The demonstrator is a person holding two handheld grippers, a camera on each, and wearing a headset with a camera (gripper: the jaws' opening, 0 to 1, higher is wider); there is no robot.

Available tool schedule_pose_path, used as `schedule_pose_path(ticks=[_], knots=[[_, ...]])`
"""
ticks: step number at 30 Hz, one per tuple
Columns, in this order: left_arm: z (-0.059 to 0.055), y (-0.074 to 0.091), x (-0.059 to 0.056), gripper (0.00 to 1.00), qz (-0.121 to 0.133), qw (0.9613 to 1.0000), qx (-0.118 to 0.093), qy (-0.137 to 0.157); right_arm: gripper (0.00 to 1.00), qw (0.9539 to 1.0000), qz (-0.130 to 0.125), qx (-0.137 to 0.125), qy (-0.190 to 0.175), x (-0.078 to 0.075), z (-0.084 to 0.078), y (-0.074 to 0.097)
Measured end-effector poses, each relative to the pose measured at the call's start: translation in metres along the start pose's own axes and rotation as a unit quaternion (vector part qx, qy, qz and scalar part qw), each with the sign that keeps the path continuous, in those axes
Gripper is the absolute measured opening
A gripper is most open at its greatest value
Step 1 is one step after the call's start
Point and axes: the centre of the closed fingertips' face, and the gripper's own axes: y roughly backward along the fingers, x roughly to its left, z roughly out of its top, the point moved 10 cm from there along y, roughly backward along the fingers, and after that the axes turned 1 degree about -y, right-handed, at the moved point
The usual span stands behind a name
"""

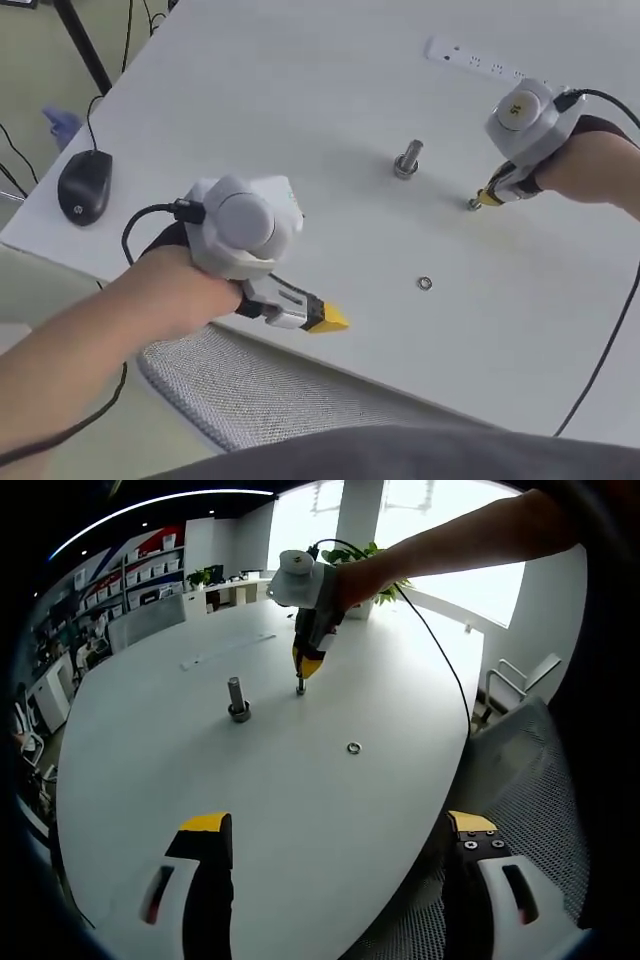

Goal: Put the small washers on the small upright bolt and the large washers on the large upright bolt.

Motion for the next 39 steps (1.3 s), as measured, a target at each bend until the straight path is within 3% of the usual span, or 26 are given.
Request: schedule_pose_path(ticks=[9,17,39], knots=[[-0.002,-0.002,0.0,0.85,-0.003,1.0,0.003,0.003,0.13,0.9999,0.004,0.008,0.01,0.001,-0.004,-0.019],[-0.009,-0.003,-0.001,0.85,-0.007,0.9999,0.014,0.004,0.13,0.9998,0.006,0.012,0.016,0.006,-0.006,-0.024],[-0.01,-0.002,-0.003,0.82,-0.007,0.9998,0.021,0.002,0.15,0.9999,0.004,0.006,0.014,0.01,-0.005,-0.022]])
